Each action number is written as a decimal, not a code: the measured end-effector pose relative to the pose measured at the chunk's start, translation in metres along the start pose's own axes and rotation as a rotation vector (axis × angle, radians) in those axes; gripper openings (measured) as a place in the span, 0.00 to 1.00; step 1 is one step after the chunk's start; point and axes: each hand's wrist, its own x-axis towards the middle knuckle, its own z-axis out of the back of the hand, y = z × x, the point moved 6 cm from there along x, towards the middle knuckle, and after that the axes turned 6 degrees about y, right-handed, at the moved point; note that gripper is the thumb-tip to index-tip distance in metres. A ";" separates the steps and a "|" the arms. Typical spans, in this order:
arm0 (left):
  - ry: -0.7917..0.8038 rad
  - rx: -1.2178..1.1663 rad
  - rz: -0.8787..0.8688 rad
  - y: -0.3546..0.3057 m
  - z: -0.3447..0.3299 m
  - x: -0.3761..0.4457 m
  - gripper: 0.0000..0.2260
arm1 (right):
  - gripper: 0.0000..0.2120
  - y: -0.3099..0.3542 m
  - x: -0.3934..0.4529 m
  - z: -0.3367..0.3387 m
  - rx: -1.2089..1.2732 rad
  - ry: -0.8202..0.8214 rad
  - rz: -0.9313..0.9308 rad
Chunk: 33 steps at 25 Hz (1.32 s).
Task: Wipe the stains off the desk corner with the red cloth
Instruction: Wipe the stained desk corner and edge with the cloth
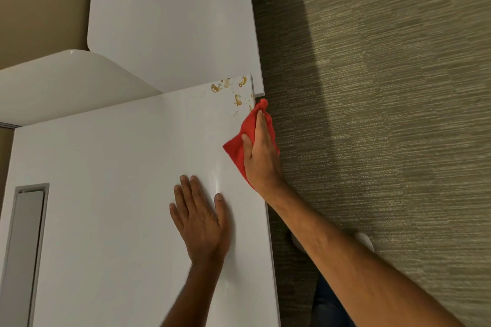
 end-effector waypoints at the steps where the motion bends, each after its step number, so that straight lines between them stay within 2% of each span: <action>1: -0.001 0.001 -0.002 0.000 0.000 0.000 0.33 | 0.33 0.003 0.012 0.000 0.005 0.005 0.003; 6: -0.003 -0.004 -0.011 0.002 -0.002 0.000 0.33 | 0.32 0.019 0.081 0.006 0.040 0.045 0.026; 10: -0.001 -0.004 -0.011 0.001 -0.003 0.000 0.33 | 0.31 0.028 0.095 0.009 -0.044 0.034 0.060; 15: -0.004 0.015 -0.006 0.005 -0.004 0.001 0.33 | 0.32 0.018 0.025 -0.004 -0.396 0.076 0.077; 19: -0.009 0.032 0.004 0.006 -0.007 0.002 0.32 | 0.31 -0.005 -0.065 -0.022 -0.781 0.154 0.218; 22: -0.020 0.033 0.004 0.006 -0.008 0.002 0.31 | 0.31 -0.003 -0.059 -0.023 -0.817 0.164 0.202; 26: -0.009 0.031 0.014 0.009 -0.012 0.004 0.32 | 0.31 0.017 0.009 -0.023 -0.903 0.180 0.237; 29: 0.001 0.034 0.013 0.009 -0.013 0.003 0.32 | 0.31 0.028 0.042 -0.014 -0.891 0.138 0.187; 33: 0.013 0.013 0.018 0.006 -0.008 0.001 0.32 | 0.31 0.020 0.002 -0.017 -0.909 0.176 0.209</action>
